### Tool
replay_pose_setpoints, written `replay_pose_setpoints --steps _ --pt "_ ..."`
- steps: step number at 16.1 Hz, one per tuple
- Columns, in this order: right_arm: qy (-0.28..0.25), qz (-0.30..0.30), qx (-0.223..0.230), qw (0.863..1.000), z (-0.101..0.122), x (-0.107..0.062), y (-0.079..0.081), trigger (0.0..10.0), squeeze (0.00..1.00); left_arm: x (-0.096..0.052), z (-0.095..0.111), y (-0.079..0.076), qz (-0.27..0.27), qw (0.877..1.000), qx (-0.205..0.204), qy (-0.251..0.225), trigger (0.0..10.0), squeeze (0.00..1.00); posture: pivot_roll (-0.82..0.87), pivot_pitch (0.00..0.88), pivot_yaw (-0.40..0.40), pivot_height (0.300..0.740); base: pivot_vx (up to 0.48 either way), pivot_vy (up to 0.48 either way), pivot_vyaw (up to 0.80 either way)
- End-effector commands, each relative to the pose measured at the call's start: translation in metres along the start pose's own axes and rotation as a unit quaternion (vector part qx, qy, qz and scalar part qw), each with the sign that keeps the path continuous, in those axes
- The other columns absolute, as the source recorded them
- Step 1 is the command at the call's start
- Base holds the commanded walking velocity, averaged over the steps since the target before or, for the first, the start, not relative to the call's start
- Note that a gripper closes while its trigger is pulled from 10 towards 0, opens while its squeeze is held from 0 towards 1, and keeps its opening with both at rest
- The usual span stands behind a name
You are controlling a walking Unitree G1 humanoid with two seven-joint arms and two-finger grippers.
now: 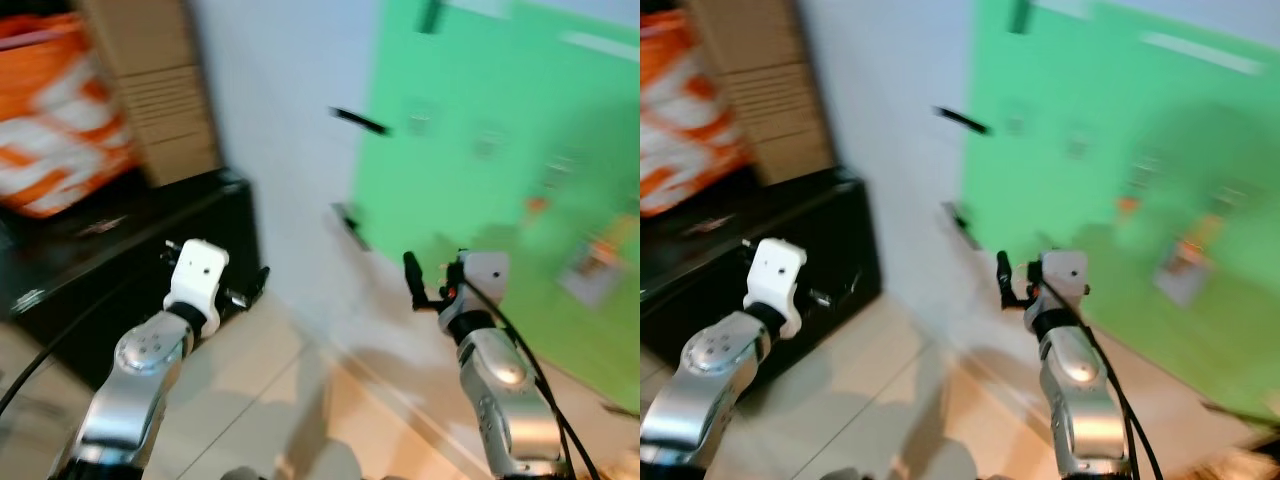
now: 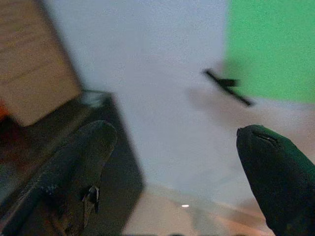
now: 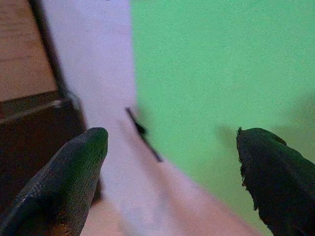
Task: Hang keys on a hook
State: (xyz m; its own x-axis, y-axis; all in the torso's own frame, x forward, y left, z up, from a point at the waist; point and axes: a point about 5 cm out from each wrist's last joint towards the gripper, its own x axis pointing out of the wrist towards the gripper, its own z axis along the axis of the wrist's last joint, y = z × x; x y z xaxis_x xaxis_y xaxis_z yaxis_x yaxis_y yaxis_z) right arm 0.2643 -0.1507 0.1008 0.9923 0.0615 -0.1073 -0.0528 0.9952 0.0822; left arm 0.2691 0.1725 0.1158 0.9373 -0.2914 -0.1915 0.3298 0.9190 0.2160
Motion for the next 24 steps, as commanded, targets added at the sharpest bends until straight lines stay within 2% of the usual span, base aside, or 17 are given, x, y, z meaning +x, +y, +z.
replay_pose_setpoints --steps 1,3,8,12,24 --pt "0.014 -0.010 0.032 0.999 -0.0034 0.0013 -0.0018 10.0 1.00 0.0058 0.0025 -0.0031 0.003 1.000 0.012 -0.006 10.0 0.00 -0.04 0.000 -0.004 0.740 0.000 0.000 0.75" --pt "0.024 -0.021 0.009 0.999 -0.0053 0.0034 -0.0049 10.0 1.00 0.0073 0.0040 -0.0066 -0.005 1.000 0.018 -0.011 10.0 0.00 -0.04 0.000 0.003 0.740 0.000 0.000 0.66" --pt "0.048 -0.017 -0.014 0.999 -0.0045 0.0052 -0.0024 10.0 1.00 0.0084 0.0026 -0.0027 0.029 0.999 0.005 -0.017 10.0 0.00 -0.03 0.000 -0.022 0.740 0.000 0.000 0.57" --pt "0.040 -0.019 -0.016 0.999 -0.0026 0.0068 -0.0032 10.0 1.00 0.0058 0.0018 -0.0007 0.038 0.999 -0.008 -0.017 10.0 0.00 -0.02 0.000 -0.036 0.740 0.000 0.000 0.00" --pt "0.047 0.006 -0.028 0.998 -0.0025 0.0098 0.0026 10.0 1.00 0.0045 0.0024 0.0018 0.034 0.999 -0.012 -0.015 10.0 0.00 -0.01 0.000 -0.047 0.740 0.021 0.000 0.00"
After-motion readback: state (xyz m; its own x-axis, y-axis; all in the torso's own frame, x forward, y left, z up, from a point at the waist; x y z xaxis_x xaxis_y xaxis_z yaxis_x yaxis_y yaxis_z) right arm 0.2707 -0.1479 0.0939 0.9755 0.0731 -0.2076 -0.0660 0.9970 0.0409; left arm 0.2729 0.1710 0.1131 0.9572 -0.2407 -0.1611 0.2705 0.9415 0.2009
